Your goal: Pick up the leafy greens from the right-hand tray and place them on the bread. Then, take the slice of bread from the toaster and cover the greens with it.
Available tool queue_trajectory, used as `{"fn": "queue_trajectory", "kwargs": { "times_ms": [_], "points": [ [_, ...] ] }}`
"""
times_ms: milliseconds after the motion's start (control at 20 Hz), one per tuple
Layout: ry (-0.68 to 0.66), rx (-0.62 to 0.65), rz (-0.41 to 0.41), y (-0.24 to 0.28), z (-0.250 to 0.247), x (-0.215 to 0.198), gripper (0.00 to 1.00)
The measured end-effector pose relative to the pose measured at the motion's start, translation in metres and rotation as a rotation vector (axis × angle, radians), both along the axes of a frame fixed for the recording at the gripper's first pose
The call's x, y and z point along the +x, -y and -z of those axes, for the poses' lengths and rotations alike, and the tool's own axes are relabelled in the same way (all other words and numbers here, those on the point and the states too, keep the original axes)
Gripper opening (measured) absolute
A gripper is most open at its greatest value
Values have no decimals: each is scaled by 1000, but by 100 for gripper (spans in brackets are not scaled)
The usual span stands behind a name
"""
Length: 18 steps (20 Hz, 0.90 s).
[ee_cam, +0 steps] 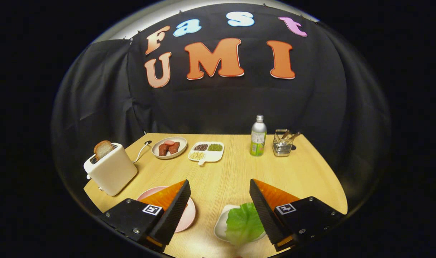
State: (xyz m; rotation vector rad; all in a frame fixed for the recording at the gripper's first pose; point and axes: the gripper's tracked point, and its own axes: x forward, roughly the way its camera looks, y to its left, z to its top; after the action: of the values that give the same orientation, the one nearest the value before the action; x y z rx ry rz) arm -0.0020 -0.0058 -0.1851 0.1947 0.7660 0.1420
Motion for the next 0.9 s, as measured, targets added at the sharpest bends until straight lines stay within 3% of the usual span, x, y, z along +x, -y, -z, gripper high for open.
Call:
{"fn": "queue_trajectory", "kwargs": {
  "times_ms": [200, 450, 900],
  "points": [
    [-133, -35, 18, 11, 35, -12, 99],
    [-296, 16, 49, 13, 74, -27, 98],
    [-493, 4, 102, 24, 117, -58, 94]
  ]
}}
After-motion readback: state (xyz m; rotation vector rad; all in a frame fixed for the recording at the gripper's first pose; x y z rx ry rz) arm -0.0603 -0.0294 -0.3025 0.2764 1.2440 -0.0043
